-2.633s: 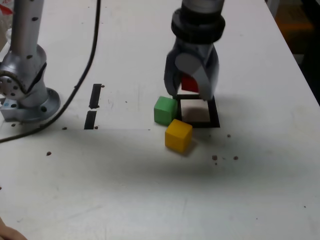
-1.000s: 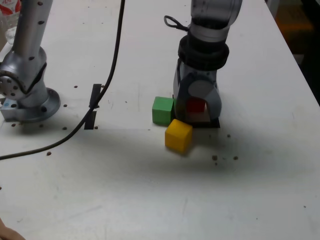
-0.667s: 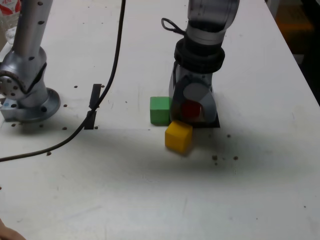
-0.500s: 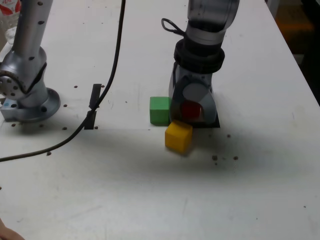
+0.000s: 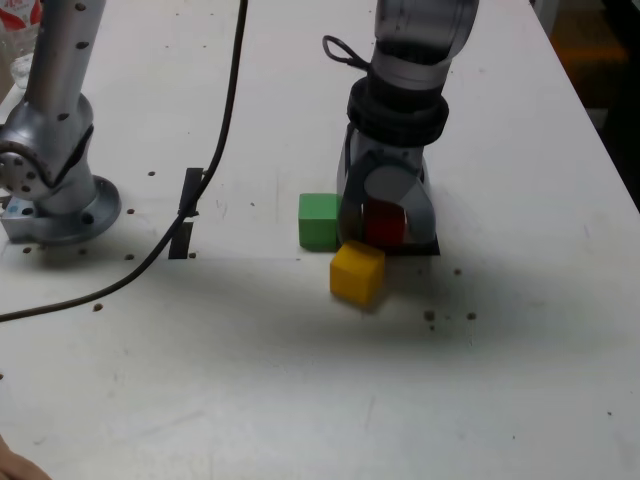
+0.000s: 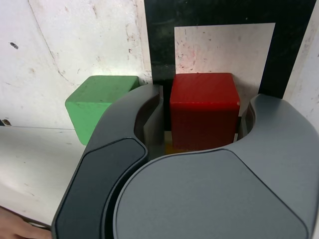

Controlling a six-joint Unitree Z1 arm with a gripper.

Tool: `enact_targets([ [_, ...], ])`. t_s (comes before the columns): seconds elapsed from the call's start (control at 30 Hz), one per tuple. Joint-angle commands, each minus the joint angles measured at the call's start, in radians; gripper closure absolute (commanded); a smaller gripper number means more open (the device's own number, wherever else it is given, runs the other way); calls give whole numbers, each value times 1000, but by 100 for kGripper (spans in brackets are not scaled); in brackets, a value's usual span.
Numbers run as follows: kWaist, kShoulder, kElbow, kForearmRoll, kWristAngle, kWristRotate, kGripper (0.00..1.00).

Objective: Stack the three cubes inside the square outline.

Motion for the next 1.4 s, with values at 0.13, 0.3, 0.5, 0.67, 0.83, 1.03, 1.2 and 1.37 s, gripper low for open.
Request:
enact_targets([
  [0.13, -1, -37, -32, 41, 45, 2, 36],
  [0.3, -1, -80, -58, 78, 90, 2, 35],
  [0.5, -1, -177, -52, 150, 132, 2, 35],
  [0.67, -3, -243, -11, 181, 131, 2, 35],
  [0.83, -27, -317, 60, 185, 117, 4, 35],
  [1.03, -47, -376, 159, 174, 85, 5, 33],
  [1.2, -60, -380, 187, 145, 75, 10, 33],
  [1.37, -152, -362, 181, 69, 49, 96, 32],
])
